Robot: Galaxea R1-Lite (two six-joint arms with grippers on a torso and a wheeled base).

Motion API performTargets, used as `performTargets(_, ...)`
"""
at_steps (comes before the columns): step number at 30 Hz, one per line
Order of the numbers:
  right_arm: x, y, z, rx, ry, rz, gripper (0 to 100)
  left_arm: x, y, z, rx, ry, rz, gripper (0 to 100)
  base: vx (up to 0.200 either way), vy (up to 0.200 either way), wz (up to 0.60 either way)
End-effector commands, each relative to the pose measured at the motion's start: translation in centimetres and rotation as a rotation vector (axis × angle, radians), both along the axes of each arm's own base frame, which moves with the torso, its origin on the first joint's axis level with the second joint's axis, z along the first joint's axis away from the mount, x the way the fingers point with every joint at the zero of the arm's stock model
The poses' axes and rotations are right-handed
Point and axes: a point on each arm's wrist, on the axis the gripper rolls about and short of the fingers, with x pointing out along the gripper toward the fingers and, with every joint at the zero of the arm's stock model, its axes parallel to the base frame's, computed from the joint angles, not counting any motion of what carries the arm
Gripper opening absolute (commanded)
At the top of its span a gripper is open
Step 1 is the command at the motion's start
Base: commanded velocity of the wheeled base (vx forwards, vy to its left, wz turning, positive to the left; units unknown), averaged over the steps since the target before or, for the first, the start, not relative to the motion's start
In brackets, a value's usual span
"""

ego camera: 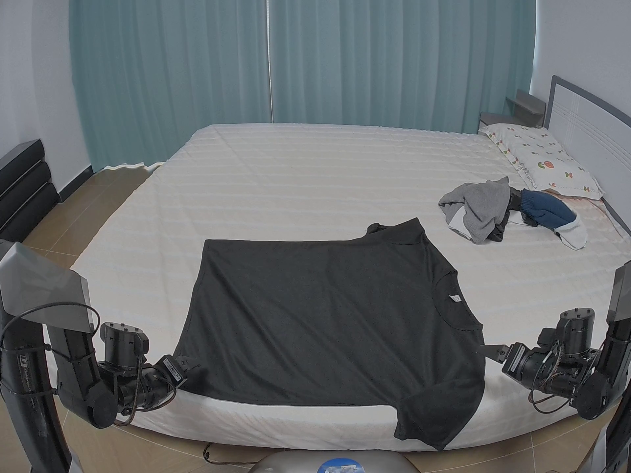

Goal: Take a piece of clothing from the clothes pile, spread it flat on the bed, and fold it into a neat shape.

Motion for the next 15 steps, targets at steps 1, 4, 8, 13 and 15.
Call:
performTargets(1,-0.4,0.0,-0.2,-0.002,0.021,0.001,100,-0.3,0.3,-0.3,0.006,0.021,0.013,0,0.0,0.0,0.0)
performTargets(4,-0.4,0.0,-0.2,-0.003,0.019,0.002,100,-0.8,0.5,-0.4,0.01,0.037,0.02,0,0.0,0.0,0.0)
performTargets(8,-0.4,0.0,-0.2,-0.002,0.016,0.002,100,-2.1,0.7,-0.4,0.057,0.071,-0.021,0,0.0,0.0,0.0)
performTargets(13,-0.4,0.0,-0.2,-0.002,0.018,0.002,100,-2.6,0.9,-0.4,0.089,0.081,-0.046,0,0.0,0.0,0.0)
performTargets(15,-0.4,0.0,-0.1,-0.002,0.016,0.002,100,-2.6,1.0,-0.4,0.094,0.08,-0.049,0,0.0,0.0,0.0)
